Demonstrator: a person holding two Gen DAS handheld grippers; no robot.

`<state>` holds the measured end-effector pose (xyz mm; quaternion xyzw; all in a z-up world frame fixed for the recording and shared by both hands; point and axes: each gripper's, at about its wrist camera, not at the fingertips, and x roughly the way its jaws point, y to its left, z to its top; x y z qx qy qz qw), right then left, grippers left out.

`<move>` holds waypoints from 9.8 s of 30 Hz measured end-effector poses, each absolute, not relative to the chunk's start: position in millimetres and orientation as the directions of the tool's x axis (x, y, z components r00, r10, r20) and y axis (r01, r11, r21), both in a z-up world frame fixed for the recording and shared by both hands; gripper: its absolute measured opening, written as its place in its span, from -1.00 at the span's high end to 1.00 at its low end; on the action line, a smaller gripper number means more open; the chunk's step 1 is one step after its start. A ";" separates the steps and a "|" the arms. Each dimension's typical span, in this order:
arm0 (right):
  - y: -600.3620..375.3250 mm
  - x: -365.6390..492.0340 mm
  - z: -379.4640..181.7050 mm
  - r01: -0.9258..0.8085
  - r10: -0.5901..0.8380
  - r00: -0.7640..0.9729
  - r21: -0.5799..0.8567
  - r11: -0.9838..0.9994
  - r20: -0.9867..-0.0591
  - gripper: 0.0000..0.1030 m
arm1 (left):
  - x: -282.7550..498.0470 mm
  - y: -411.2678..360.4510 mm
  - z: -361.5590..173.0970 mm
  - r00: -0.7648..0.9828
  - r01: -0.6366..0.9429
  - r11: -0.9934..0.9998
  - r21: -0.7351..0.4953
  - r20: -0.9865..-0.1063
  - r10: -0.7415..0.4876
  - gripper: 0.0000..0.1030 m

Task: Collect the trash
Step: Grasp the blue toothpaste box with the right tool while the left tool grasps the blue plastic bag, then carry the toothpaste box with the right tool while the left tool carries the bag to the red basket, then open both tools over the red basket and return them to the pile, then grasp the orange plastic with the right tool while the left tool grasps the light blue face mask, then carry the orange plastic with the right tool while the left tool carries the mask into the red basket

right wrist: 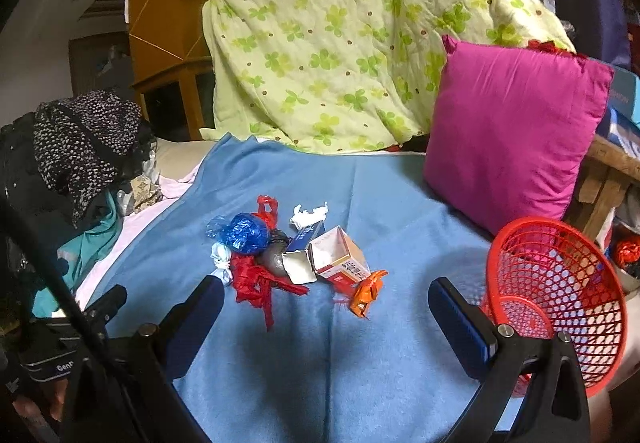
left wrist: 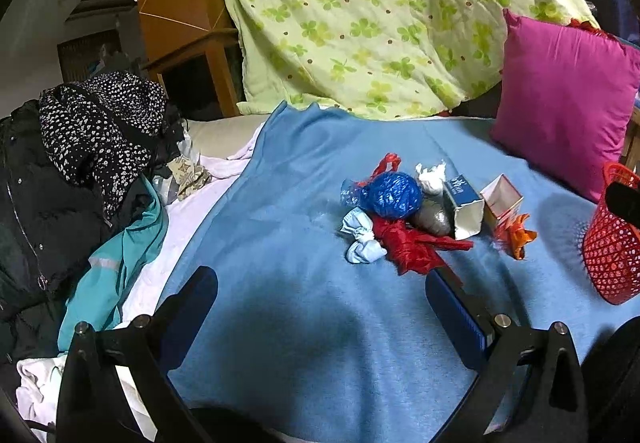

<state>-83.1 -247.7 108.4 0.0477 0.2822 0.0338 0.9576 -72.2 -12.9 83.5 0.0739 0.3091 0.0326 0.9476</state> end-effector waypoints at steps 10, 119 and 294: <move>-245.9 -51.8 94.9 -0.053 0.120 0.815 0.134 0.990 -0.566 -1.00 | -52.1 -10.1 73.4 0.790 -0.031 0.985 0.170 -0.600 0.128 -1.00; -271.7 109.4 -28.6 -0.141 0.425 0.635 0.445 0.885 -0.645 -0.47 | -3.5 -13.3 39.9 0.672 0.303 0.929 -0.213 -0.644 -0.367 -0.01; -278.7 33.8 2.2 -0.092 0.258 0.707 0.277 0.957 -0.658 0.45 | -27.4 -68.5 56.4 0.785 0.318 0.938 0.136 -0.593 -0.180 0.63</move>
